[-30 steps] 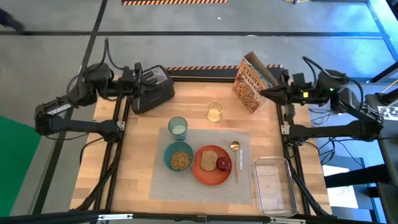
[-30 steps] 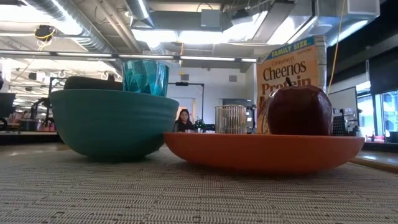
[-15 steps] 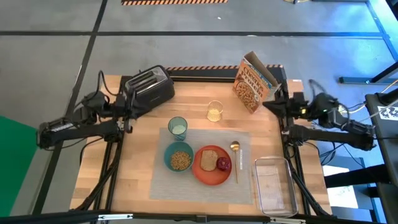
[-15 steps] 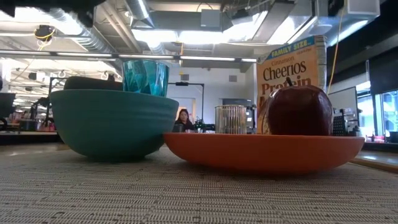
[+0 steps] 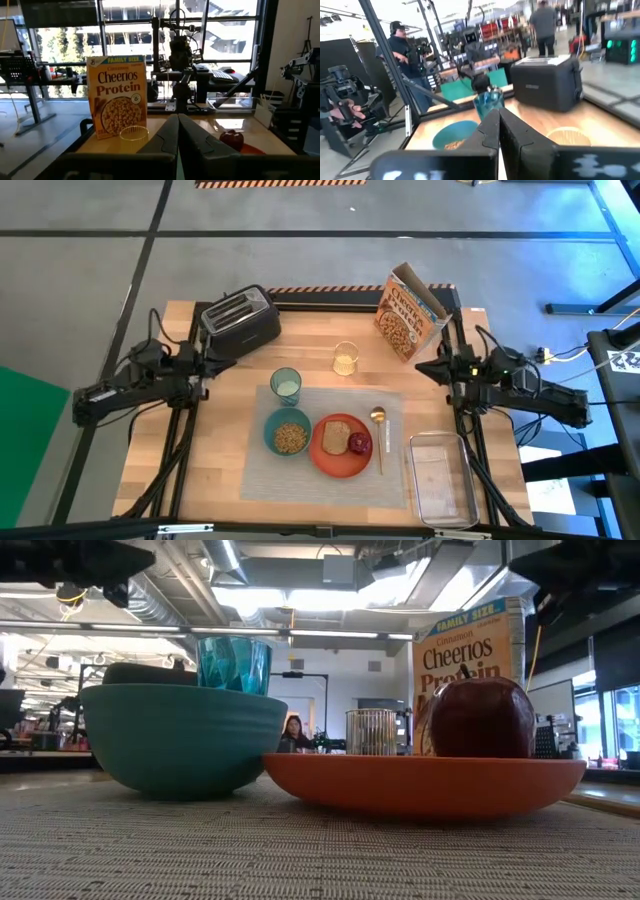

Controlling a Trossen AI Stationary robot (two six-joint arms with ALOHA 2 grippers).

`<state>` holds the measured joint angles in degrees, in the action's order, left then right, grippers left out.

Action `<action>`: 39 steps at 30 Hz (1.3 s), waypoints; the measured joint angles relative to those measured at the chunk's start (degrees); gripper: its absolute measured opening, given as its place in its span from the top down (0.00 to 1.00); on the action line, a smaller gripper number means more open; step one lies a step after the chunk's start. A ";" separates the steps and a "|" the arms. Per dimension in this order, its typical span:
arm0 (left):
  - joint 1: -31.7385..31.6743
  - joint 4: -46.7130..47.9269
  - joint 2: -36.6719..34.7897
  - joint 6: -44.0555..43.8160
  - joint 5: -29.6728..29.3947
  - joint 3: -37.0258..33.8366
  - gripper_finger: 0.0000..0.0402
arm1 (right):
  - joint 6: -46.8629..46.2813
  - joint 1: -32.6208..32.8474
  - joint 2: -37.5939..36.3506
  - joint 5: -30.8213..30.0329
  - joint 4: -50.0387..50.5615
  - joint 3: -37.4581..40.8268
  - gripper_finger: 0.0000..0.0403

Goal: Arrange a breakfast setting
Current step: Return to Home Position

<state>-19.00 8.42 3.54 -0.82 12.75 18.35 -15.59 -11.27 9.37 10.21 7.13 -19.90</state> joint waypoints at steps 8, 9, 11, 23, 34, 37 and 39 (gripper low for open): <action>0.00 4.95 -3.38 3.13 0.39 -0.10 1.00 | 1.96 -0.02 -8.75 -4.63 1.40 2.62 1.00; 0.01 4.40 -3.28 3.36 0.82 -0.51 1.00 | 1.49 -0.02 -9.33 -4.63 1.59 3.35 1.00; 0.02 4.67 -3.31 2.88 1.16 -2.02 1.00 | 0.14 -0.02 -9.15 -4.62 1.27 4.11 1.00; 0.04 -19.63 -3.39 -4.84 2.77 -16.69 1.00 | -4.46 0.00 -8.87 -3.84 -11.94 13.64 1.00; 0.06 -18.93 -3.40 -5.70 7.87 -17.92 1.00 | -4.37 0.00 -8.86 0.54 -8.23 18.16 1.00; 0.07 -15.72 -3.39 -5.10 7.76 -17.92 1.00 | -7.78 0.09 -8.78 1.21 -10.25 19.47 1.00; 0.04 -13.38 -3.40 -5.06 7.76 -17.92 1.00 | -8.02 0.28 -7.82 1.76 -11.31 19.47 1.00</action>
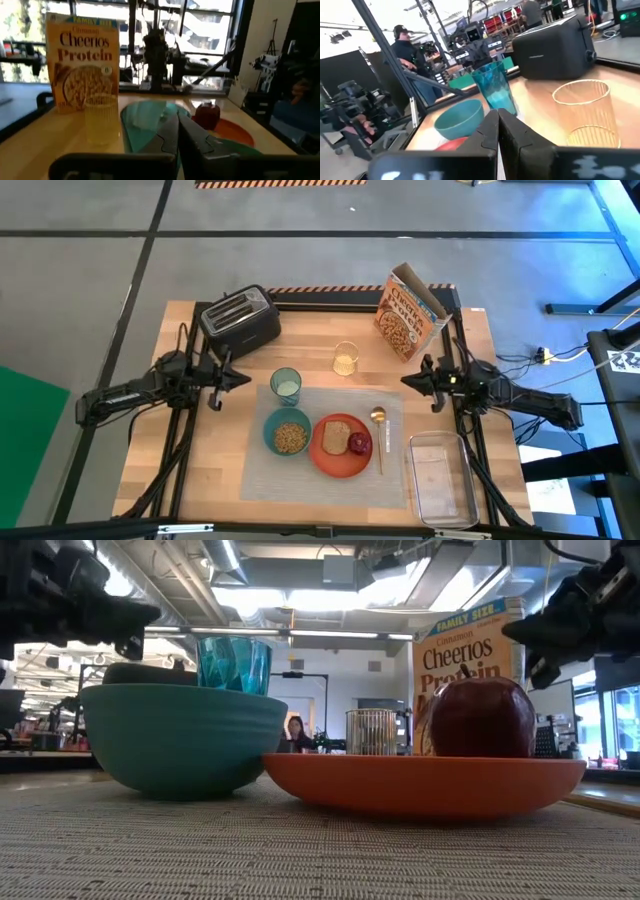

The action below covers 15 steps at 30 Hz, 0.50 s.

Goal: Arrange a breakfast setting
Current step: Return to Home Position

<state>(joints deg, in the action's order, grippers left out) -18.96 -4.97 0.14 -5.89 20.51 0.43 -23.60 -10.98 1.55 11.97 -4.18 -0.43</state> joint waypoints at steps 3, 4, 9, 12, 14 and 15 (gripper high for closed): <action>0.00 1.36 0.00 1.09 -0.26 0.00 1.00 | 1.47 1.68 1.82 -2.67 -1.34 0.00 1.00; 0.02 1.39 0.02 1.80 -0.39 0.00 1.00 | 2.09 2.51 2.23 -3.59 -1.44 0.00 1.00; 0.02 1.51 0.27 4.85 -0.61 0.00 1.00 | 3.30 7.75 5.03 -7.57 -2.17 0.00 1.00; 0.02 1.57 0.85 4.95 -0.53 0.00 1.00 | 4.27 11.37 6.51 -12.26 -2.48 0.00 1.00; 0.03 1.57 0.92 4.41 -0.38 0.00 1.00 | 5.14 13.37 7.01 -15.92 -3.34 0.00 1.00; 0.23 1.55 0.92 3.46 -0.30 0.00 1.00 | 5.46 14.17 7.25 -17.37 -3.75 0.00 1.00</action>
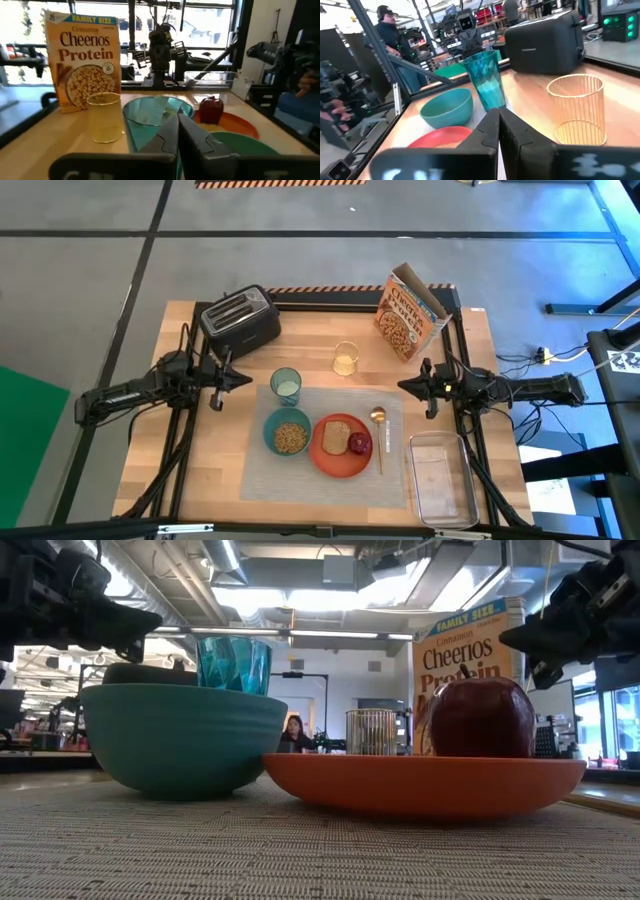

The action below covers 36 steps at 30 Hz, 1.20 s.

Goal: Arrange a breakfast setting
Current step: Return to Home Position

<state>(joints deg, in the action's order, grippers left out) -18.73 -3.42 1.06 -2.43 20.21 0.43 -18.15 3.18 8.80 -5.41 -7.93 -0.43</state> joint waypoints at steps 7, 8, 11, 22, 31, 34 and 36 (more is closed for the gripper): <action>5.41 0.09 0.00 -3.01 -3.04 0.00 1.00 | -0.86 4.92 0.92 -2.75 -1.19 0.00 1.00; 6.27 0.20 0.00 -2.76 -4.31 0.00 1.00 | -0.85 5.30 0.90 -3.35 -1.23 0.00 1.00; 8.92 0.32 0.16 -2.10 -5.24 0.00 1.00 | -0.61 5.56 0.87 -4.54 -1.82 0.00 1.00; 12.80 1.16 1.14 1.24 -10.20 0.00 1.00 | -1.29 5.48 0.85 -4.07 -2.92 0.02 1.00; 12.76 1.35 1.14 1.42 -12.25 0.00 1.00 | 5.92 5.44 0.83 2.36 -2.18 0.02 1.00; 12.76 1.35 1.14 1.52 -12.25 0.00 1.00 | 8.30 5.44 -0.26 4.24 -1.57 0.02 1.00; 12.76 1.34 1.14 1.52 -12.25 0.00 1.00 | 9.69 5.44 -1.37 4.51 0.27 0.02 1.00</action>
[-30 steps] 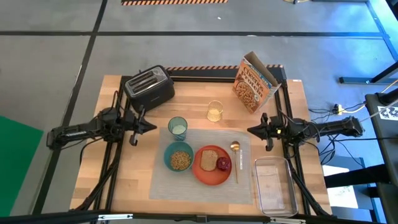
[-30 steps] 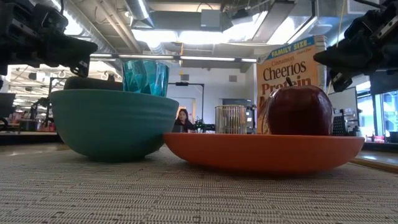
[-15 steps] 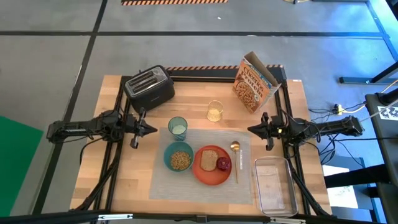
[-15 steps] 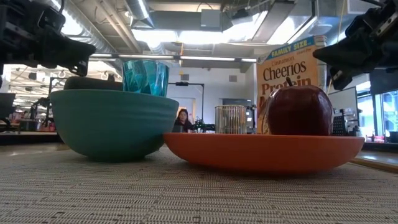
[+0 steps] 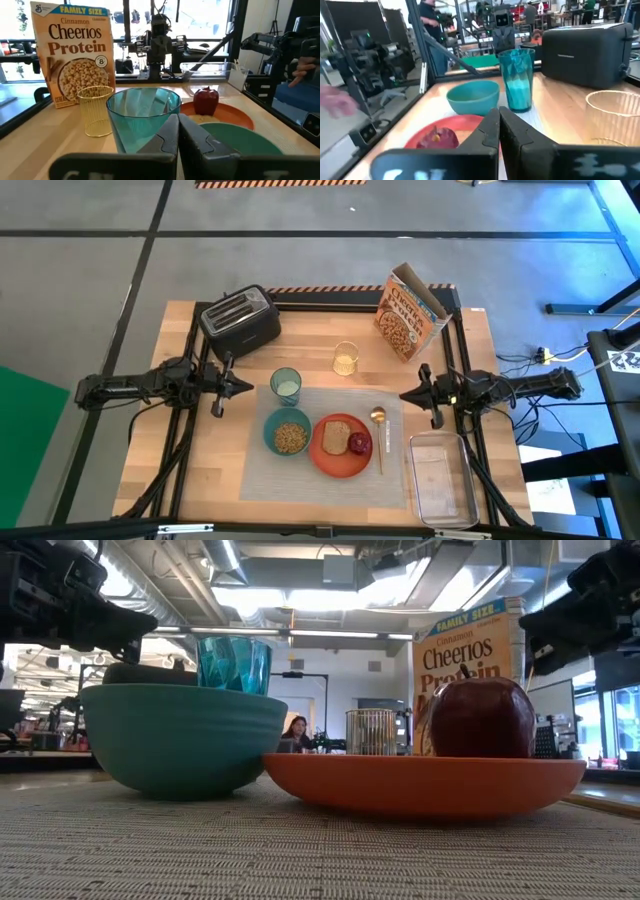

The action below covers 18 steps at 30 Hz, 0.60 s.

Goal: Arrange a breakfast setting
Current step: Return to Home Position

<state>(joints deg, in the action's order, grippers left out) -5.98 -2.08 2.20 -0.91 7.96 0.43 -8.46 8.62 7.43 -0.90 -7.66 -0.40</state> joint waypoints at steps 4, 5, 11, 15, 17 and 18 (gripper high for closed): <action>0.00 -0.01 0.00 0.00 0.00 0.00 1.00 | 4.38 0.00 -3.78 0.51 2.08 0.00 1.00; 0.00 -0.02 0.00 0.00 -0.01 0.00 1.00 | 4.56 0.00 -4.79 0.51 2.82 0.00 1.00; 0.00 -0.05 0.00 0.02 0.00 0.00 1.00 | 3.97 0.00 -7.27 -0.29 0.09 0.00 1.00; 0.00 -0.05 -0.01 0.02 0.00 0.00 1.00 | 2.87 0.00 -6.93 -1.55 2.73 0.00 1.00; 0.00 -0.05 0.00 0.03 0.00 0.00 1.00 | 2.85 0.00 -6.86 -1.52 3.15 0.00 1.00; 0.00 -0.05 0.00 0.04 0.00 0.00 1.00 | 2.85 0.00 -6.84 -1.50 3.64 0.00 1.00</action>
<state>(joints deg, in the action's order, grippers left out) -5.98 -2.13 2.20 -0.87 7.97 0.43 -5.61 8.62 0.59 -2.39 -4.02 -0.40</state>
